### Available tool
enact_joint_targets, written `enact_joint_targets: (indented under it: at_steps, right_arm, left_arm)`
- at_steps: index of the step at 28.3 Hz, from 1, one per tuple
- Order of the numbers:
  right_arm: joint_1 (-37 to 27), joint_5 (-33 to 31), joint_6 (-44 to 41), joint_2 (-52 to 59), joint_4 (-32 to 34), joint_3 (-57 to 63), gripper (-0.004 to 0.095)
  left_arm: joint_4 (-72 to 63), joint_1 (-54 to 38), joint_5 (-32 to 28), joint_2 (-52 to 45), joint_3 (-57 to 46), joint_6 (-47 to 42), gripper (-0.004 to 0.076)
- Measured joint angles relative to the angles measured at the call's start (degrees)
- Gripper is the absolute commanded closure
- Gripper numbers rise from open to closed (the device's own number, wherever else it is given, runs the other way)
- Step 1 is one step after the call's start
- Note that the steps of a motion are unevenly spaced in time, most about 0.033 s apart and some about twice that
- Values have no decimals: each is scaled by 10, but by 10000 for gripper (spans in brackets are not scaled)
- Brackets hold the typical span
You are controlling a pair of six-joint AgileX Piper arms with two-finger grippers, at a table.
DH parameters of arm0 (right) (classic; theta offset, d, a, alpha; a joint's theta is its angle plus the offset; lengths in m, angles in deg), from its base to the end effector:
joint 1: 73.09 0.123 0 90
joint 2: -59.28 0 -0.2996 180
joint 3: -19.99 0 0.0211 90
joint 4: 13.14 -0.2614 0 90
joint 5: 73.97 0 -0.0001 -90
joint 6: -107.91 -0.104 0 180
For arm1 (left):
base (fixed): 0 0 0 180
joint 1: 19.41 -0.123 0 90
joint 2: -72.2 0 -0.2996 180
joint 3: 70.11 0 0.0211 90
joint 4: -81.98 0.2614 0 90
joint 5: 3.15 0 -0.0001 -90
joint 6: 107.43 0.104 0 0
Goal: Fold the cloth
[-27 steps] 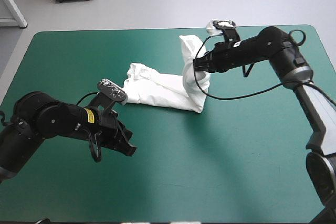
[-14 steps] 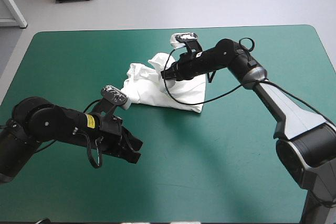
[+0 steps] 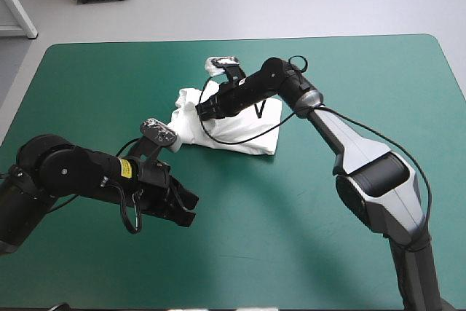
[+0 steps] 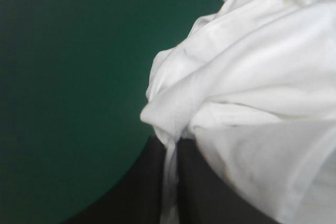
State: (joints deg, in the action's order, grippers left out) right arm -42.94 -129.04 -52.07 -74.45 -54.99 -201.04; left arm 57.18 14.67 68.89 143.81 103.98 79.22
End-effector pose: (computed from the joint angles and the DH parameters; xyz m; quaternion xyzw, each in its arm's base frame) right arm 0.4259 0.3132 0.2820 -0.2761 0.8615 0.3596 0.2284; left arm 0.1480 -0.1502 0.4036 0.3183 0.8871 -0.2692 0.1982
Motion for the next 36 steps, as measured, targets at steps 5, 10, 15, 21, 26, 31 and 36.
enact_joint_targets:
  at_steps: [5, 10, 15, 21, 26, 31, 36]
  right_arm:
    - [17, -16, -6, -26, 0, -5, 810]
    - [18, -30, -6, -28, -2, -14, 468]
    - [18, -46, -8, -28, 2, -53, 479]
    - [18, -113, -52, -28, 83, -142, 490]
    - [15, -156, -93, -28, 144, -181, 489]
    - [-4, -163, -138, -28, 171, -184, 485]
    - [-43, -163, -167, -11, 238, -184, 483]
  left_arm:
    - [-1, 0, 0, 0, 0, 0, 746]
    - [-1, 0, 0, 0, 0, 0, 746]
    - [-1, 0, 0, 0, 0, 0, 746]
    - [-1, 0, 0, 0, 0, 0, 746]
    - [-1, 0, 0, 0, 0, 0, 746]
    - [-1, 0, -1, 0, 0, 0, 746]
    - [-1, 0, -1, 0, 0, 0, 746]
